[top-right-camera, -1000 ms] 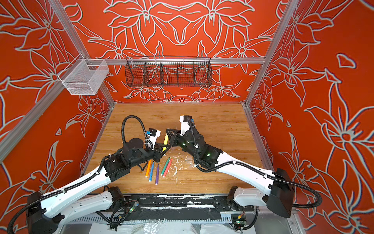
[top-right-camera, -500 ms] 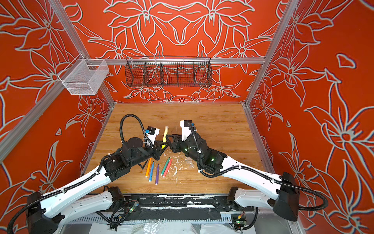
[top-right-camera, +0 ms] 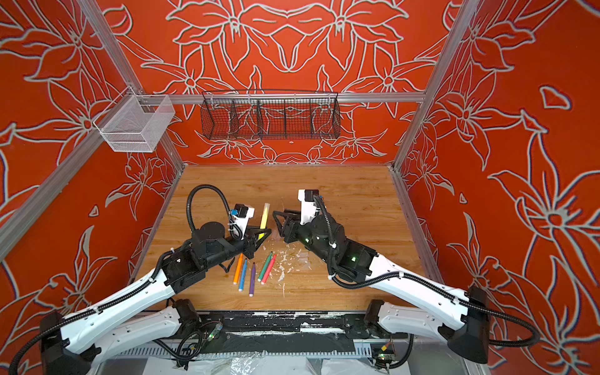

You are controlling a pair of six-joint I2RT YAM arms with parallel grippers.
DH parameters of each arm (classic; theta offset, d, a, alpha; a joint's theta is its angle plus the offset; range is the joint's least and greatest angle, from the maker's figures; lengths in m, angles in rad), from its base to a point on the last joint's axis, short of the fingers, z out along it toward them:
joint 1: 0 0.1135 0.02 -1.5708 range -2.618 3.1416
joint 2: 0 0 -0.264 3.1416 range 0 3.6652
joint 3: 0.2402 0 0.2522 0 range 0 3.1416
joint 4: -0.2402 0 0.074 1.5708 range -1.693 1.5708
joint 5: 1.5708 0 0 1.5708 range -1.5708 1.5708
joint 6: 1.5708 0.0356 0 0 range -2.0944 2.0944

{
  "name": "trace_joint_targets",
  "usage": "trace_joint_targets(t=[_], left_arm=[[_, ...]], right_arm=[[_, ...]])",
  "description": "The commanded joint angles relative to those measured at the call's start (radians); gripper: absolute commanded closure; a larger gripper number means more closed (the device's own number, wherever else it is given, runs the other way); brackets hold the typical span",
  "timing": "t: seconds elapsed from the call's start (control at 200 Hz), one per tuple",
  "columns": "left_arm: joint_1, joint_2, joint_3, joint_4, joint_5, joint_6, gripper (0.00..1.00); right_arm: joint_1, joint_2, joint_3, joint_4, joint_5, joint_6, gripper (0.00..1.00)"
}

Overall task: Insert the pens into the pen caps
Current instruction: 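Press the cap down onto the highlighter held by the left gripper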

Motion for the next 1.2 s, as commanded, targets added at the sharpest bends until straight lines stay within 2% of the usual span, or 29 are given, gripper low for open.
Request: trace_joint_targets(t=[0.0,0.17,0.41,0.706,0.886,1.196], left_arm=[[0.002,-0.012,-0.009,0.031,0.025,0.021,1.0],[0.002,-0.007,-0.011,0.03,0.022,0.024,1.0],[0.002,-0.008,-0.011,0.037,0.034,0.027,1.0],[0.002,-0.011,-0.02,0.035,0.042,0.026,1.0],[0.002,-0.02,-0.029,0.041,0.033,0.027,1.0],[0.002,-0.006,-0.012,0.04,0.025,0.035,1.0]], right_arm=[[-0.008,0.043,0.071,0.011,-0.034,-0.028,0.52],[-0.008,0.098,0.119,0.01,-0.005,-0.04,0.48],[-0.016,0.154,0.162,0.002,0.003,-0.036,0.48],[-0.039,0.214,0.197,0.006,-0.023,-0.017,0.57],[-0.041,0.221,0.198,0.011,-0.027,-0.013,0.66],[-0.041,0.247,0.193,0.027,-0.093,0.022,0.7]])
